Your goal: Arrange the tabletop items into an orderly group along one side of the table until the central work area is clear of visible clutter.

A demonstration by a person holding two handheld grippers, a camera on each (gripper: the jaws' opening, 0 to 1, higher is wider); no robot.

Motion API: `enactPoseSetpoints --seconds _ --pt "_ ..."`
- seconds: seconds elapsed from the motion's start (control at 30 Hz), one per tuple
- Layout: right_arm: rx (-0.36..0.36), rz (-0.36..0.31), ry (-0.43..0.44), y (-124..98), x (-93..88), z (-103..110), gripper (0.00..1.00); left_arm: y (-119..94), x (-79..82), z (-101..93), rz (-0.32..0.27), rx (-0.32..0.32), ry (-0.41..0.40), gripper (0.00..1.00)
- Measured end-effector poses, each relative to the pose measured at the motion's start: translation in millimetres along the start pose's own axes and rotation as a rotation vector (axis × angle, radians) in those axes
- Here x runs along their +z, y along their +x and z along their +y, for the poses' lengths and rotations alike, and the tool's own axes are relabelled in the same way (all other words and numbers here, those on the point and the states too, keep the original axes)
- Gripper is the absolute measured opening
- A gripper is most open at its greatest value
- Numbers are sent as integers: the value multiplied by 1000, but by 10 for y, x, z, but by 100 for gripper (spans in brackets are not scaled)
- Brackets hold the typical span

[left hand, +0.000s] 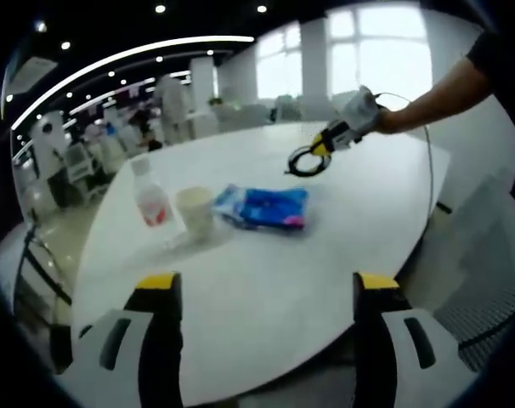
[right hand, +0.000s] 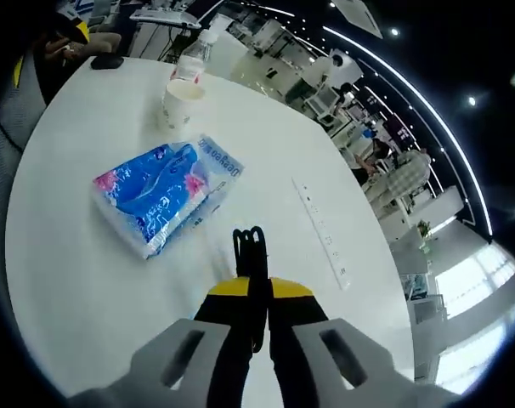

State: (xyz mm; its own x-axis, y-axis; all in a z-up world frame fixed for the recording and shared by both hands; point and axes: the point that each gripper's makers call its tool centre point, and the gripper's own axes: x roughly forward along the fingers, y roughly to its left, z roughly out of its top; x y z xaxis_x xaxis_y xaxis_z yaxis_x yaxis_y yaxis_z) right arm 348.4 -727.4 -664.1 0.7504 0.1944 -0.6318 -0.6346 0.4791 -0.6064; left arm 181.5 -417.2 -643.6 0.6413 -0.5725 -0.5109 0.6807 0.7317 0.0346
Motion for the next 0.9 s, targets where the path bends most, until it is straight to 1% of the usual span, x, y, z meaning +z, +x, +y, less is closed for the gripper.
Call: enactPoseSetpoints --seconds 0.23,0.4,0.63,0.9 --pt "-2 40 8 -44 -225 7 4 -2 -7 -4 2 -2 0 79" --pt "-1 64 3 -62 -350 31 4 -5 -6 -5 1 -1 -3 79" --pt "2 75 11 -48 -401 48 4 -3 -6 -3 1 -3 -5 79" --pt "34 91 -8 25 -476 165 4 -3 -12 10 4 3 -9 79"
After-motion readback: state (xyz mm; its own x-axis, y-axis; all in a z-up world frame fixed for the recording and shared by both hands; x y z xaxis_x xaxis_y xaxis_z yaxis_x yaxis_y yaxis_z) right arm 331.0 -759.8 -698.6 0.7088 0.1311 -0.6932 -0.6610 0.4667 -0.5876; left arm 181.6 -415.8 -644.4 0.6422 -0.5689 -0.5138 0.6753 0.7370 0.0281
